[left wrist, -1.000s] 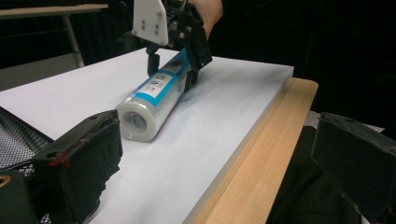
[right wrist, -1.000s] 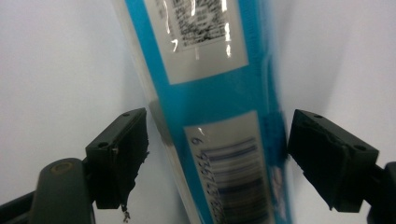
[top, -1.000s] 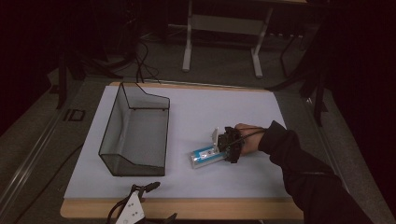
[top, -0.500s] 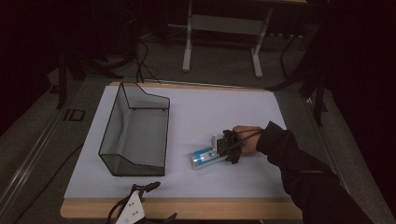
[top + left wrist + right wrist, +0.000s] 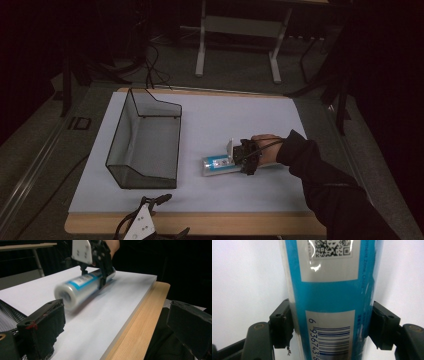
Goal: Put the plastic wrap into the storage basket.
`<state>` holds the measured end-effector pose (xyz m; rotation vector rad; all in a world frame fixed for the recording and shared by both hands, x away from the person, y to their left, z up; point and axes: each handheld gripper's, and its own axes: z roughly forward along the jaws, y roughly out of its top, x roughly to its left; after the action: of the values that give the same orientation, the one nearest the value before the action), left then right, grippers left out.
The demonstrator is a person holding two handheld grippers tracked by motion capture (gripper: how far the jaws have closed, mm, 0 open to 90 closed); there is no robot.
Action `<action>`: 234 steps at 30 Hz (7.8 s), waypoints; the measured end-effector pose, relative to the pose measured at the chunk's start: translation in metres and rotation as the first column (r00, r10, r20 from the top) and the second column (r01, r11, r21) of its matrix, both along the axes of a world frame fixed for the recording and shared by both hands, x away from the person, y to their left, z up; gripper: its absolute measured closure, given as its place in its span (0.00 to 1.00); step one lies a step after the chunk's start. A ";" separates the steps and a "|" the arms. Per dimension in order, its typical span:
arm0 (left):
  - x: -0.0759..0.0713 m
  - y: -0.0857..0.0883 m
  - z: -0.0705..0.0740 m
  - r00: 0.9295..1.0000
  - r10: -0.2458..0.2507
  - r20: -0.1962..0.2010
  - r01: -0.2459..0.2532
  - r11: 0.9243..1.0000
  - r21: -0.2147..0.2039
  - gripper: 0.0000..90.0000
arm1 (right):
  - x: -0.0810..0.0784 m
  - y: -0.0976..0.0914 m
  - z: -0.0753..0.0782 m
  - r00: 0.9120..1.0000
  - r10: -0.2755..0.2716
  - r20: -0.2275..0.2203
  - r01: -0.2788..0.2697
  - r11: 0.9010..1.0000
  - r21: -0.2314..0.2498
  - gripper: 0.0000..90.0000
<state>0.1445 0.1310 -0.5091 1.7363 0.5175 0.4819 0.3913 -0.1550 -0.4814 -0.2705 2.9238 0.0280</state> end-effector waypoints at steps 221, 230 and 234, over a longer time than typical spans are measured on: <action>-0.003 -0.003 0.000 0.998 -0.057 0.027 0.057 0.998 -0.002 0.03 | 0.033 0.184 0.048 0.458 -0.509 -0.728 0.858 0.040 0.512 0.35; -0.004 -0.003 0.001 0.998 -0.059 0.028 0.059 0.998 -0.002 0.03 | 0.024 0.189 0.032 0.424 -0.554 -0.717 0.878 0.058 0.475 0.35; -0.004 -0.004 0.001 0.998 -0.062 0.029 0.062 0.998 -0.001 0.03 | 0.023 0.185 0.031 0.398 -0.559 -0.728 0.888 0.035 0.459 0.35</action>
<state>0.1408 0.1275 -0.5086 1.7361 0.4425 0.4618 0.4139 0.0301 -0.4504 1.6286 2.4531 1.3936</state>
